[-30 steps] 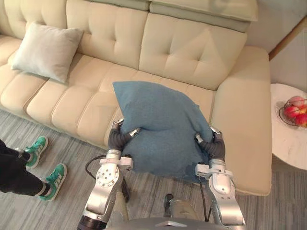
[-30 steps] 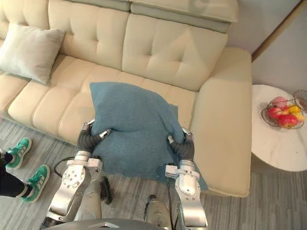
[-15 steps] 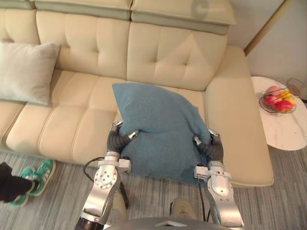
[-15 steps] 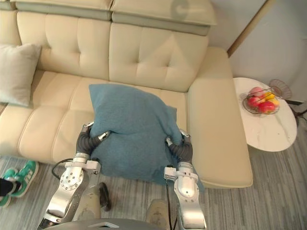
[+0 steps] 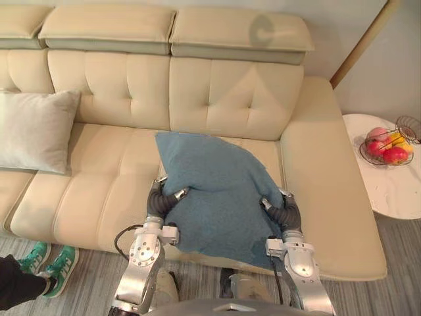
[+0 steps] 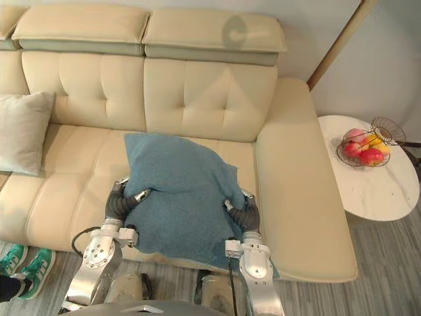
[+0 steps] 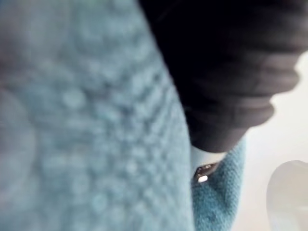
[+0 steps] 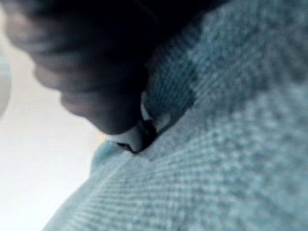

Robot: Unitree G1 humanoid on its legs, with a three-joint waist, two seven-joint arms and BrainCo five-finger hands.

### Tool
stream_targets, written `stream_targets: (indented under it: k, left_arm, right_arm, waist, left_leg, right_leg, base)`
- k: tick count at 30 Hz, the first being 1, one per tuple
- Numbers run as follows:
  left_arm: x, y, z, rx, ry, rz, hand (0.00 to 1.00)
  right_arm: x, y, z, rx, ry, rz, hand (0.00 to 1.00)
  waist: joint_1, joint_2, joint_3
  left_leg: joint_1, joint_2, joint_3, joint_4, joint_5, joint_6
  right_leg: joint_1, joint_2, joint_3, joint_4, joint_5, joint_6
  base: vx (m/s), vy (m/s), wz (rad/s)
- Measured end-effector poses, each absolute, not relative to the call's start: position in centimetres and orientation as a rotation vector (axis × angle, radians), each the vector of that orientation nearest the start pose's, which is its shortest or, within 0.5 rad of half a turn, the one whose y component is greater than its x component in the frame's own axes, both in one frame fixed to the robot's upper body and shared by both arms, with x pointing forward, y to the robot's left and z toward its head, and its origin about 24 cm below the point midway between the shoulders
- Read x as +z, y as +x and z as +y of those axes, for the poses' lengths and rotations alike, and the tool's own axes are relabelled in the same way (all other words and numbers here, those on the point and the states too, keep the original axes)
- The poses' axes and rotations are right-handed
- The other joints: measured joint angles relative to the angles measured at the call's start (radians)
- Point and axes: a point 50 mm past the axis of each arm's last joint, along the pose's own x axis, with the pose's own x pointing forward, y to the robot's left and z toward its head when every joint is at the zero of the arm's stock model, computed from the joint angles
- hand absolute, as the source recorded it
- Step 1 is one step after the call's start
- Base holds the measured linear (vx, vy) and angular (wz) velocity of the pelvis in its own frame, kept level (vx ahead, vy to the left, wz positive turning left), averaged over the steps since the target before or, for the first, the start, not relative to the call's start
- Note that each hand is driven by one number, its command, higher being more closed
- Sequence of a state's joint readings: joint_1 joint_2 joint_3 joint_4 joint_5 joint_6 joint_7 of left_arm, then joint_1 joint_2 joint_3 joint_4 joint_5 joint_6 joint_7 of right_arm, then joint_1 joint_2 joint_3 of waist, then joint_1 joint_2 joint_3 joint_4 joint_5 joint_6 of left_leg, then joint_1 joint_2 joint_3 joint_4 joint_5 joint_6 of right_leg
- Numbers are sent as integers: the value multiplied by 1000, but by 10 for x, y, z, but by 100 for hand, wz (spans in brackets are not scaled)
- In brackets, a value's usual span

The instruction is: Pick up cushions and gather them together orderly.

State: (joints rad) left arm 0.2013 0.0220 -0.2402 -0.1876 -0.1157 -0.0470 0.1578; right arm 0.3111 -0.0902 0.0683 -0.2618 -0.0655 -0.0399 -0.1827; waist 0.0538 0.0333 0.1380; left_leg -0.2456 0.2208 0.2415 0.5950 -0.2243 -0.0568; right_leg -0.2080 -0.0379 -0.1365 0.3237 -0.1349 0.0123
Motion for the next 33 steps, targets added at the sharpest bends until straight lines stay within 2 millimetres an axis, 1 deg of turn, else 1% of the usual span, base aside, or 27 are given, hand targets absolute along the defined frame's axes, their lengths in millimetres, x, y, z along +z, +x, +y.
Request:
stream_targets:
  k: [1,2,4,5,7,10,13,14,16,18,19,20,21,22,24,25,26,27,28,29,30,31,32,33]
  left_arm:
    - [44,212,115,-20,-141,-19,100]
    - [44,212,115,-18,-141,-21,100]
    - [44,211,115,-19,-141,-19,100]
    - [44,211,115,-19,-141,-18,100]
    - [43,211,115,-19,-141,-17,100]
    - [43,211,116,-19,-139,-17,100]
    - [44,212,117,-17,-129,-23,100]
    - [45,212,117,-15,-127,-25,100]
    - [52,219,118,-7,-114,-58,100]
    - [59,226,121,13,-99,-94,100]
    - [67,233,123,34,-79,-132,100]
    - [80,243,126,66,-60,-191,100]
    - [85,247,126,78,-57,-211,100]
    - [100,258,129,120,-28,-279,100]
    - [121,276,133,176,-7,-365,100]
    - [127,281,135,194,7,-388,100]
    - [139,292,138,233,18,-434,100]
    - [149,300,139,255,24,-464,100]
    - [163,308,140,279,32,-508,100]
    - [170,312,139,287,40,-533,100]
    - [191,321,136,302,45,-594,100]
    - [206,327,133,314,56,-635,100]
    - [213,330,132,317,57,-653,100]
    - [235,338,129,333,64,-708,100]
  right_arm:
    - [43,192,-171,-170,-143,-16,100]
    - [44,193,-170,-169,-142,-21,100]
    - [44,192,-170,-169,-143,-21,100]
    - [44,192,-170,-169,-143,-20,100]
    - [44,193,-170,-169,-144,-21,100]
    - [46,194,-170,-168,-144,-29,100]
    - [50,199,-169,-165,-151,-53,100]
    - [51,200,-168,-164,-150,-59,100]
    - [58,207,-167,-174,-151,-96,100]
    - [67,215,-164,-180,-149,-141,100]
    - [77,223,-161,-182,-144,-187,100]
    - [91,233,-155,-189,-148,-255,100]
    - [96,237,-153,-190,-147,-280,100]
    - [114,250,-148,-205,-139,-356,100]
    - [141,265,-140,-225,-107,-467,100]
    - [149,270,-137,-232,-96,-494,100]
    - [166,281,-130,-260,-88,-557,100]
    - [177,288,-125,-275,-77,-593,100]
    - [191,295,-121,-299,-74,-640,100]
    - [198,297,-121,-320,-80,-668,100]
    - [217,301,-120,-374,-80,-734,100]
    - [230,303,-120,-411,-66,-779,100]
    - [237,303,-120,-427,-60,-802,100]
    - [258,304,-119,-483,-48,-873,100]
  waist:
    - [0,1,-1]
    - [1,2,-1]
    - [2,2,-2]
    - [2,2,-2]
    - [2,2,-2]
    - [4,2,-11]
    - [7,6,-19]
    - [6,6,-19]
    - [6,5,-20]
    - [9,5,-20]
    - [13,5,-20]
    - [20,5,-20]
    - [21,5,-20]
    - [26,5,-19]
    - [33,5,-18]
    - [34,4,-17]
    - [34,5,-14]
    - [36,5,-11]
    - [37,6,2]
    - [36,8,13]
    - [35,10,25]
    - [38,10,30]
    - [39,10,36]
    - [40,11,65]
  left_leg:
    - [0,-2,1,-3,0,0]
    - [4,-9,3,-16,0,0]
    - [12,-20,-2,-52,0,1]
    - [32,-31,-1,-109,0,1]
    - [58,-40,3,-173,1,0]
    - [72,-54,18,-235,7,-9]
    - [70,-64,62,-284,15,-6]
    - [68,-66,64,-287,16,-5]
    - [26,-72,68,-286,21,1]
    - [-9,-77,69,-281,28,5]
    - [-38,-81,70,-279,36,8]
    - [-75,-85,70,-276,46,12]
    - [-89,-87,69,-273,50,14]
    - [-129,-89,66,-264,58,18]
    - [-177,-97,60,-264,76,22]
    - [-191,-99,59,-264,80,23]
    - [-215,-101,57,-263,91,26]
    - [-235,-104,54,-265,98,26]
    - [-256,-106,46,-265,105,27]
    - [-264,-108,40,-265,111,27]
    - [-302,-113,25,-267,127,29]
    - [-330,-118,15,-269,140,29]
    - [-340,-123,13,-273,148,29]
    - [-358,-129,6,-293,170,28]
  right_leg:
    - [-1,-1,5,-6,1,1]
    - [-1,0,18,-22,9,10]
    - [-1,0,22,-47,28,12]
    - [-2,1,27,-71,44,12]
    - [-3,6,39,-98,65,14]
    - [-28,10,74,-123,93,18]
    - [-56,13,125,-176,146,24]
    - [-61,12,128,-181,152,26]
    - [-93,8,139,-207,184,28]
    - [-126,4,147,-214,201,28]
    - [-150,1,150,-222,217,30]
    - [-181,-3,151,-233,237,29]
    - [-191,-5,150,-237,244,31]
    - [-222,-8,150,-242,261,31]
    - [-264,-15,149,-250,283,30]
    - [-274,-16,148,-253,289,30]
    - [-294,-18,147,-260,302,31]
    - [-309,-20,146,-265,310,30]
    - [-321,-24,141,-270,320,30]
    - [-325,-26,136,-272,324,30]
    - [-355,-27,121,-271,329,29]
    - [-381,-29,116,-272,336,28]
    - [-392,-31,115,-272,339,28]
    - [-414,-37,108,-271,348,26]
  base:
    - [10,67,-12]
    - [1,69,-9]
    - [-6,53,-10]
    - [-5,31,-11]
    - [-13,27,-17]
    - [-39,36,-37]
    - [-70,46,-47]
    - [-75,32,-27]
    - [-101,25,-13]
    - [-107,12,-4]
    - [-134,4,-3]
    - [-120,-1,0]
    - [-129,-10,5]
    - [-139,-23,8]
    - [-165,-46,11]
    - [-132,-49,11]
    - [-133,-55,10]
    - [-120,-54,13]
    - [-118,-51,14]
    - [-130,-61,32]
    - [-105,-60,36]
    - [-84,-53,34]
    - [-34,-39,24]
    - [-23,-28,22]
